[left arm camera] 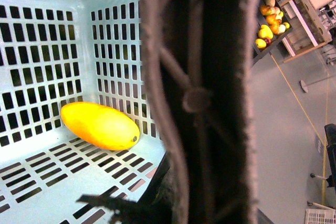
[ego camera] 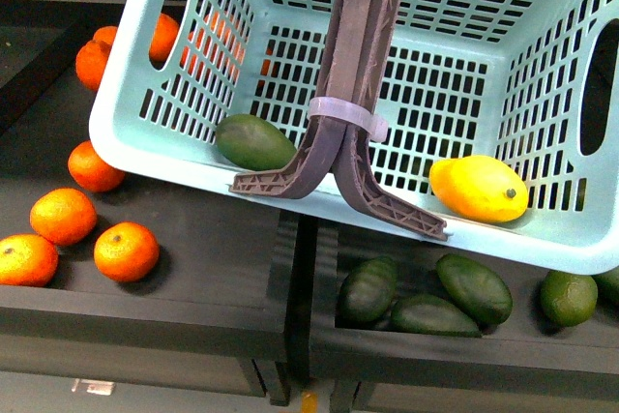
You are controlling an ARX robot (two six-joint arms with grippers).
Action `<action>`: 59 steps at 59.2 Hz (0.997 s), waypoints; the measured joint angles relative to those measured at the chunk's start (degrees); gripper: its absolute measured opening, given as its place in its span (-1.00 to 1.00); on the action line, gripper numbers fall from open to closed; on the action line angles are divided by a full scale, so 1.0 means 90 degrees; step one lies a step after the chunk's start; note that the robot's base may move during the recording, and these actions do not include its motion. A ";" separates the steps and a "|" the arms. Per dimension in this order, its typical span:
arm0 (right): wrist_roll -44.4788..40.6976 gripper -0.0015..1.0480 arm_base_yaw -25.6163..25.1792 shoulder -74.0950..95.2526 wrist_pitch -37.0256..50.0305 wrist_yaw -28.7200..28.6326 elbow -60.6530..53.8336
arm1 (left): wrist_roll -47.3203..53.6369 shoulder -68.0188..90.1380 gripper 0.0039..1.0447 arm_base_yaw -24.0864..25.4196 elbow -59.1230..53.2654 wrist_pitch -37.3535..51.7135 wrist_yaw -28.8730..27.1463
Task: Pick mango and avocado into basket
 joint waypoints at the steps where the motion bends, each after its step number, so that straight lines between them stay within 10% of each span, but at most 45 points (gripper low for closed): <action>1: -0.0002 0.06 0.0000 0.0000 0.0000 0.0000 0.0000 | 0.0000 0.0000 -0.93 0.0000 0.0000 0.0000 0.0000; 14: 0.0002 0.86 0.0000 0.0000 0.0000 0.0000 0.0000 | 0.0000 0.0000 -0.93 0.0000 0.0000 0.0000 -0.0002; 59: 0.0000 0.83 0.0000 -0.0019 -0.0015 0.0000 -0.0002 | 0.0010 0.0000 -0.93 -0.0012 0.0000 0.0000 -0.0041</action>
